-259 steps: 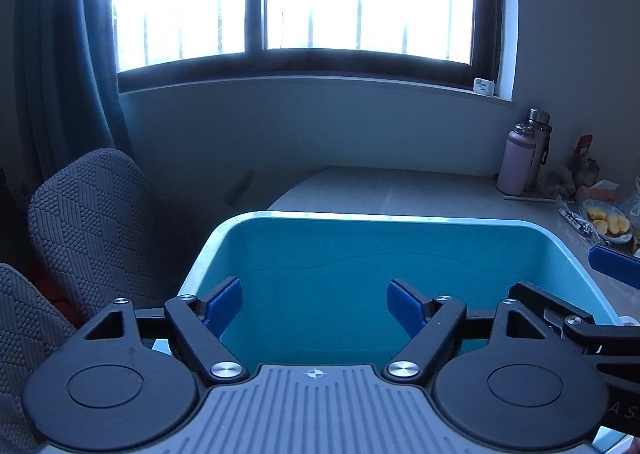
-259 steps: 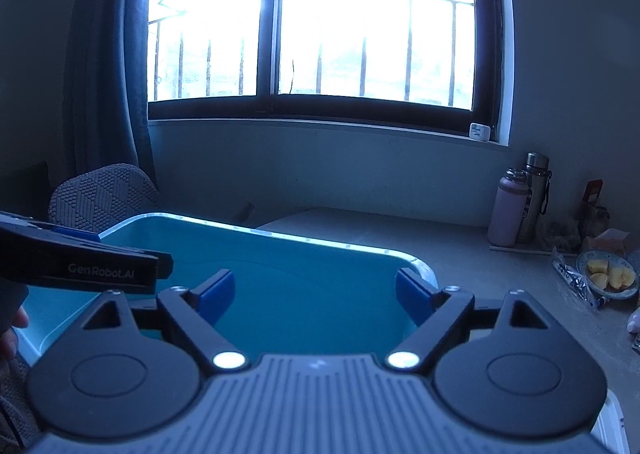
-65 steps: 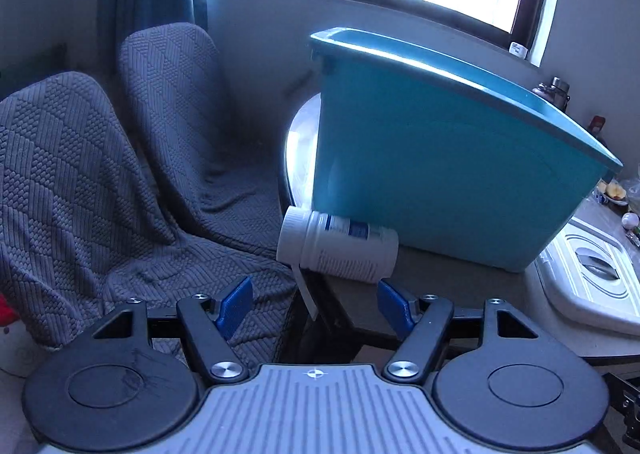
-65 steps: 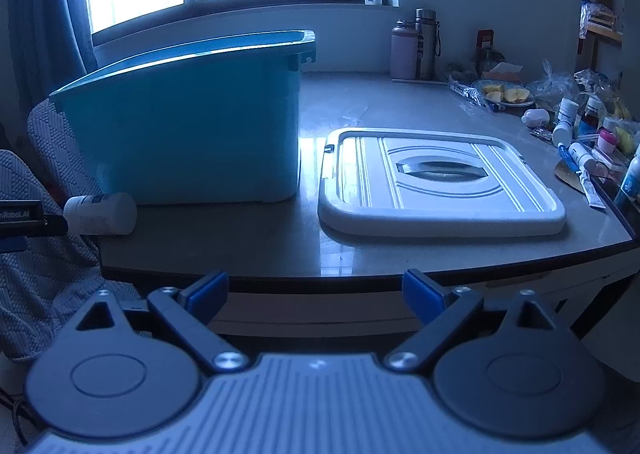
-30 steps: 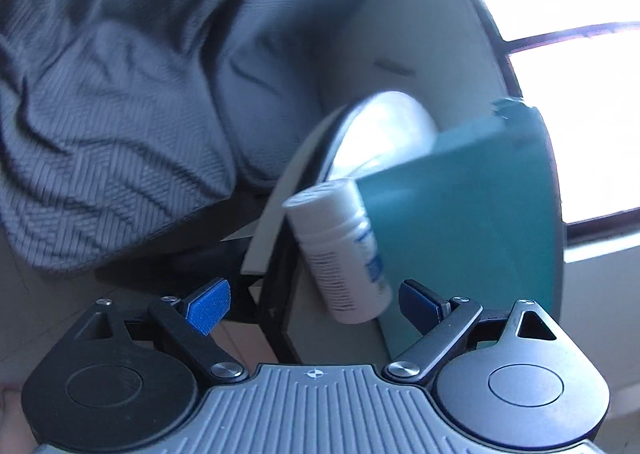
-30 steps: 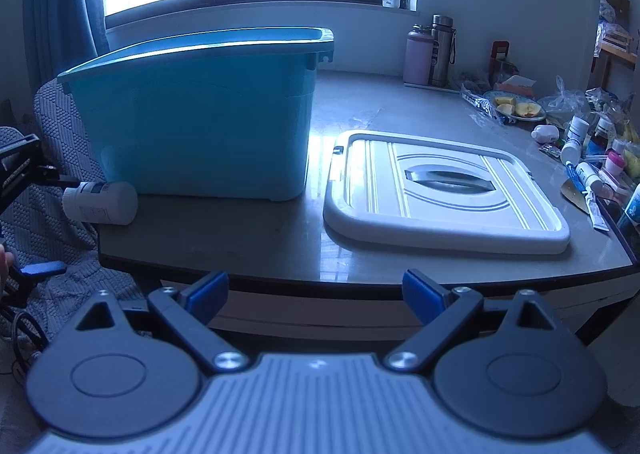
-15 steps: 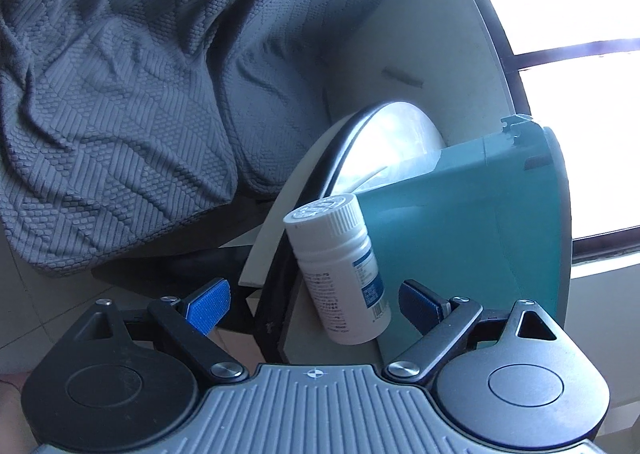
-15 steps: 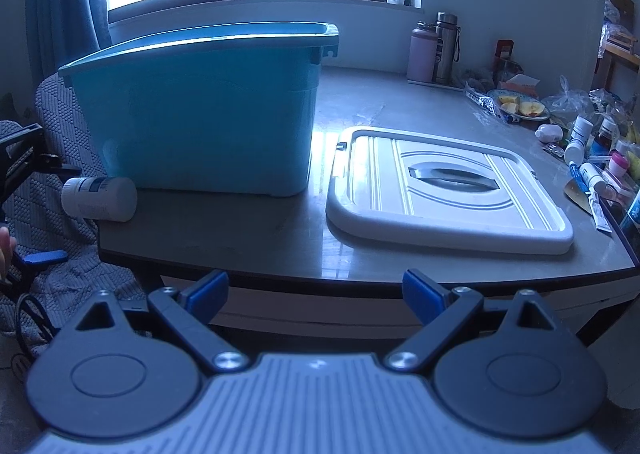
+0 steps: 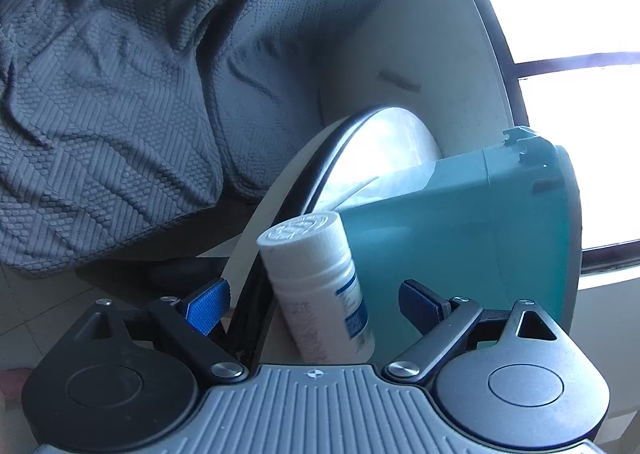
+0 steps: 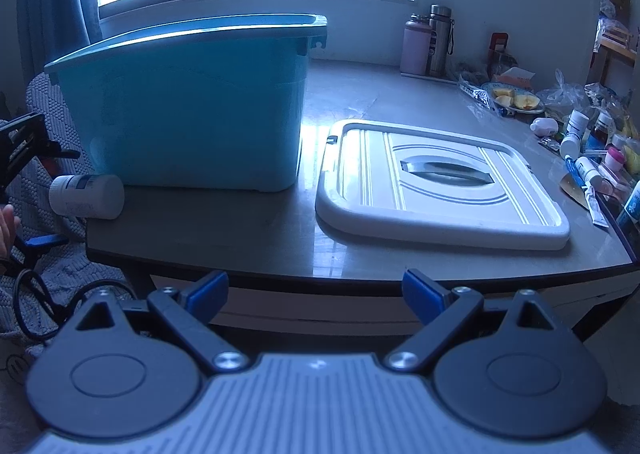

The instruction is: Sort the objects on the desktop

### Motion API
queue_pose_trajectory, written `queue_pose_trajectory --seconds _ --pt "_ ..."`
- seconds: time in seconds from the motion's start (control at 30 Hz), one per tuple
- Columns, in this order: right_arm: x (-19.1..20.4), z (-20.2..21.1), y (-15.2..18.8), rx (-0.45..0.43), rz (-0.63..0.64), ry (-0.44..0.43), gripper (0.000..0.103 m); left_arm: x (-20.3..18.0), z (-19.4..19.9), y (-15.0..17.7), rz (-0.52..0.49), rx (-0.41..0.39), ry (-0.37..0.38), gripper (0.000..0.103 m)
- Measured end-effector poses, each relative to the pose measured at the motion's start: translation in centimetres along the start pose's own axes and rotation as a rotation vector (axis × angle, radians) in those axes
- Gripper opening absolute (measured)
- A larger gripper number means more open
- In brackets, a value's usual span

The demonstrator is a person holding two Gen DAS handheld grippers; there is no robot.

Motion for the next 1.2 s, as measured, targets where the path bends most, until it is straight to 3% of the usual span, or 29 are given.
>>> queue_pose_trajectory --seconds 0.13,0.17,0.2,0.23,0.37,0.73,1.2 --pt "-0.1 -0.2 0.0 0.005 0.0 0.004 0.094 -0.1 -0.6 -0.1 -0.008 -0.027 0.027 0.09" --pt "-0.1 -0.2 0.0 0.006 0.0 0.005 0.094 -0.3 -0.7 0.0 -0.034 -0.035 0.025 0.083" --pt "0.0 -0.1 0.0 0.006 0.0 0.004 0.094 -0.4 -0.8 0.0 -0.061 -0.043 0.023 0.056" --pt "0.1 -0.1 0.0 0.005 0.0 0.004 0.094 -0.5 -1.0 0.0 -0.073 -0.043 0.024 0.052" --pt "0.3 0.2 0.1 0.004 0.0 0.001 0.094 -0.1 -1.2 0.1 -0.02 -0.014 0.04 0.051" --pt "0.9 0.8 0.3 -0.001 0.0 -0.006 0.094 -1.6 0.6 -0.3 -0.099 -0.022 0.06 0.049" --pt "2.2 2.2 0.7 -0.013 -0.002 -0.02 0.094 -1.8 2.2 -0.6 -0.117 -0.031 0.081 0.048"
Point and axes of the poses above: each gripper's, at about its wrist camera, not at the fingertips, and z roughly against the way its jaws point, x to its left, y to its underside, the point moved 1 cm from there along -z, roughly the way its jaws point, and after that the axes turned 8 degrees about y, right-handed, at the moved point
